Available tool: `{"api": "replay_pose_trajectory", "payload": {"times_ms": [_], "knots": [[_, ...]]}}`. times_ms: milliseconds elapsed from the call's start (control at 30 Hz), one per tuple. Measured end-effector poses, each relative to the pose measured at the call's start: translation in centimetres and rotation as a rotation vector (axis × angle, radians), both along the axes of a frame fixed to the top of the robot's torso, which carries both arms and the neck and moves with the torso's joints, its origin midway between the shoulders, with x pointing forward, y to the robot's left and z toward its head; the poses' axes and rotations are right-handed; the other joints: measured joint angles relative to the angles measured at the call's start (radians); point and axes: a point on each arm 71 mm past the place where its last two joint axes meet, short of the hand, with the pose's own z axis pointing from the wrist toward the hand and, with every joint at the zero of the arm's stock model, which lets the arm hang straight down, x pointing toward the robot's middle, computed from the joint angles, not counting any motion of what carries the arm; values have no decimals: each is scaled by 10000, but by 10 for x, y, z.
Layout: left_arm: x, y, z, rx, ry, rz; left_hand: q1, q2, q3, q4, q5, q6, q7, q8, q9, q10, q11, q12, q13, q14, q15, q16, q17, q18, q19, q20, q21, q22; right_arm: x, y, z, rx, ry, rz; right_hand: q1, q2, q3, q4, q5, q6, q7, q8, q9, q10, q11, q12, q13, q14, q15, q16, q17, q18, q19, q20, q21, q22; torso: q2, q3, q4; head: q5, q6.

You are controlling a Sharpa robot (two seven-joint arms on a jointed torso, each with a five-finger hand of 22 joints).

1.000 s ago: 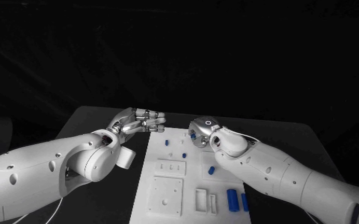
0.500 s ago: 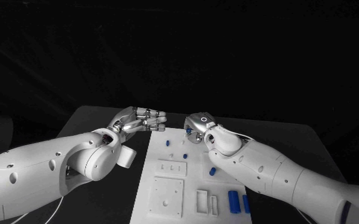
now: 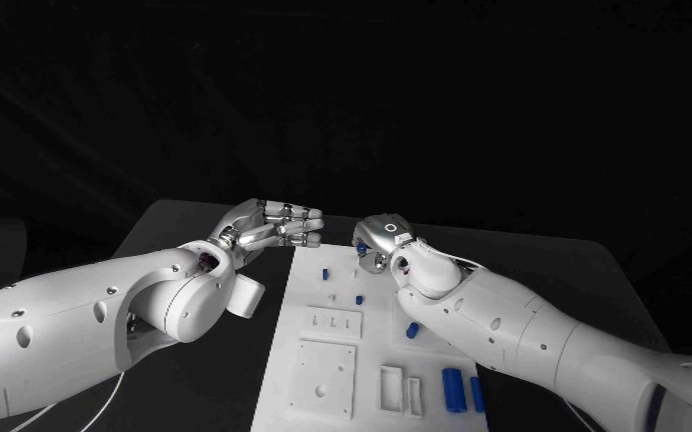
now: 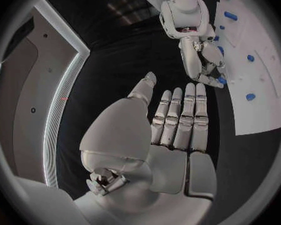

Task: Assemble the parts on the task board

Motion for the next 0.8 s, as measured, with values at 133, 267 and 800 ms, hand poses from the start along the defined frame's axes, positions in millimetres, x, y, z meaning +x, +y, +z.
{"api": "replay_pose_trajectory", "payload": {"times_ms": [133, 267, 800], "knots": [[0, -1, 5, 3, -78, -14, 39, -39, 0, 0, -40, 0, 0, 0, 0, 0, 0, 0, 0, 0, 0, 0, 0, 0, 0, 0, 0, 0, 0, 0, 0, 3, 31, 7, 0, 0, -80, 2, 50, 0, 0, 0, 2, 0, 0, -1, -2, 0, 0, -1, 8, 56, 0, 0, -36, 61, 46, -25, 13, -17, 12], [0, -1, 8, 5, -124, -30, 39, -39, 0, 0, -40, 0, 0, 0, 0, 0, 0, 0, 0, 0, 0, 0, 0, 0, 0, 0, 0, 0, 0, -1, -1, -30, 100, -6, 0, 0, -162, 2, 51, -1, 0, 0, 2, 0, -1, -3, -3, 0, 0, -2, 8, 69, 0, 1, -89, 110, 96, -52, 17, -19, 13], [0, -2, 14, 11, -213, -68, 80, -80, -9, 65, -40, 0, 0, 0, -1, 0, 0, 0, -1, 0, 0, 0, 0, -1, 0, 0, 0, 0, 2, -3, -2, -98, 272, -55, -1, -1, -259, -38, 117, -2, 1, -1, 0, 1, -1, 22, 2, 0, 0, -3, 7, 72, 0, 3, -145, 202, 180, -72, 12, 14, 43]]}}
